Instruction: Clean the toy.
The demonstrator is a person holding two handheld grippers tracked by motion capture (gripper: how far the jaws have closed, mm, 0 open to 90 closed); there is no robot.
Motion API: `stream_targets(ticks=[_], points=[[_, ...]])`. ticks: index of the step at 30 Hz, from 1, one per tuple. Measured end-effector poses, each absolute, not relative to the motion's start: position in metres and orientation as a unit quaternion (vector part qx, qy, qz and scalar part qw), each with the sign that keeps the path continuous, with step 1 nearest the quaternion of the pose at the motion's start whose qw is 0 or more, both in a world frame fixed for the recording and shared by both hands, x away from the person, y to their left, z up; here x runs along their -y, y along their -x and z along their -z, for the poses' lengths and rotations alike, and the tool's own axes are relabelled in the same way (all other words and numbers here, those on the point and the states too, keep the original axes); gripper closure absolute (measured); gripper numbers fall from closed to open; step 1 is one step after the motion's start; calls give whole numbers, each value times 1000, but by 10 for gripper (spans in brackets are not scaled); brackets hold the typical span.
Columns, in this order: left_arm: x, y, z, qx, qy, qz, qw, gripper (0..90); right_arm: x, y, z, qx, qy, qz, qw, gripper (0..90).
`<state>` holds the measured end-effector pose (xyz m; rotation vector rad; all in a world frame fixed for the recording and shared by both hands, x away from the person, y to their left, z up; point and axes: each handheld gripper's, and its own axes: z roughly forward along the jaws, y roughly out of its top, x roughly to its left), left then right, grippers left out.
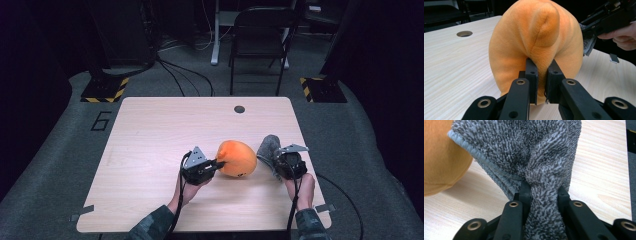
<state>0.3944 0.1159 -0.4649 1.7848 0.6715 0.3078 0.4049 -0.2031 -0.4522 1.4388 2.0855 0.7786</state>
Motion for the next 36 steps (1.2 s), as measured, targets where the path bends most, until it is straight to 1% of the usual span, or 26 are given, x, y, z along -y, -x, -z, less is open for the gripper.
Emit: stream_targets(ticks=[8,15,19,23,27,29,33,36], points=[[-117,-396,462,-308,-752,-105,574,825,203,-403,445,-760,-527,-291,245,746],[-120,-401,464,-342,-746,-71,567,825,199,-392,415,-758,-504,-318,266,747],[-121,-405,467,-365,-739,-45,564,825,190,-388,406,-765,-487,-323,271,747],[-121,-409,476,-380,-739,-31,555,824,173,-384,397,-775,-466,-329,274,747],[-119,-413,489,-394,-738,-18,547,824,147,-380,390,-789,-436,-332,277,746],[-119,-414,487,-389,-744,-26,543,823,129,-379,389,-799,-418,-333,277,746],[-117,-411,487,-387,-744,-26,544,823,95,-380,396,-820,-385,-326,271,744],[-116,-411,487,-383,-747,-32,542,822,80,-385,407,-832,-376,-305,272,743]])
